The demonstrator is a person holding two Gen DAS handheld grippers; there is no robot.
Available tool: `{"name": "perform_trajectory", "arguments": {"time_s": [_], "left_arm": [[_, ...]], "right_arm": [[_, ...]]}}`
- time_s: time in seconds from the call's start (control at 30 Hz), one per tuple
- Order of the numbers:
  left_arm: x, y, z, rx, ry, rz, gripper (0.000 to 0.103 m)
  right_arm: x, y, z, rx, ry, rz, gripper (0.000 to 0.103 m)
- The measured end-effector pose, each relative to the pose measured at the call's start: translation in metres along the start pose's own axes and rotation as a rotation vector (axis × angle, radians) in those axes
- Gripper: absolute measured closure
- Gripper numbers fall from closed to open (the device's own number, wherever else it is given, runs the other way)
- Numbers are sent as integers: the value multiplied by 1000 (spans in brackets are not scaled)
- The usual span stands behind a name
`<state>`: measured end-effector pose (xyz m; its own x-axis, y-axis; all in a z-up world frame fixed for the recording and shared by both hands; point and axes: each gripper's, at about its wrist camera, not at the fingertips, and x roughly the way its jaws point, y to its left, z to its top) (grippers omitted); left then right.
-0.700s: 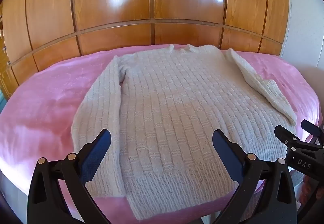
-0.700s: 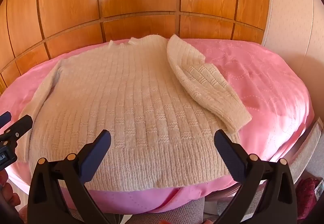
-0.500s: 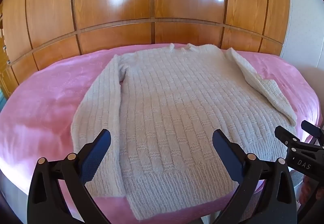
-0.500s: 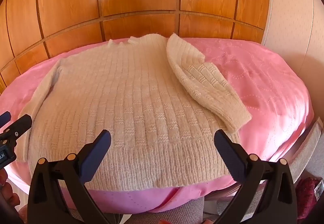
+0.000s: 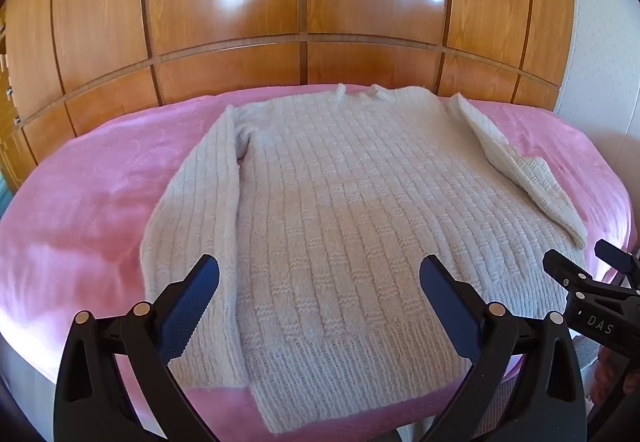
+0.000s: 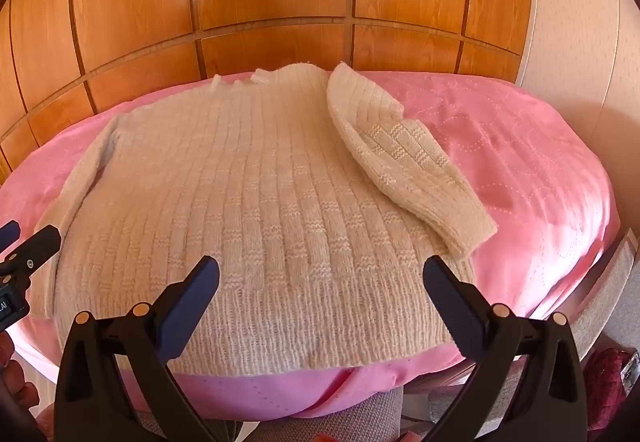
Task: Fold small clothes
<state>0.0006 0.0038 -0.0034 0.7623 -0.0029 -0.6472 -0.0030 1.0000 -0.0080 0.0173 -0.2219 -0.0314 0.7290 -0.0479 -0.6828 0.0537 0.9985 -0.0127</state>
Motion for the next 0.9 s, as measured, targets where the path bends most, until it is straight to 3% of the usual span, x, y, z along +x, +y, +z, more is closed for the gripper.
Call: {"name": "perform_trajectory", "arguments": {"time_s": [0.9], "left_arm": [[4, 2, -6, -11, 19, -2, 4]], "right_arm": [[2, 0, -1, 1, 18, -1, 2]]}}
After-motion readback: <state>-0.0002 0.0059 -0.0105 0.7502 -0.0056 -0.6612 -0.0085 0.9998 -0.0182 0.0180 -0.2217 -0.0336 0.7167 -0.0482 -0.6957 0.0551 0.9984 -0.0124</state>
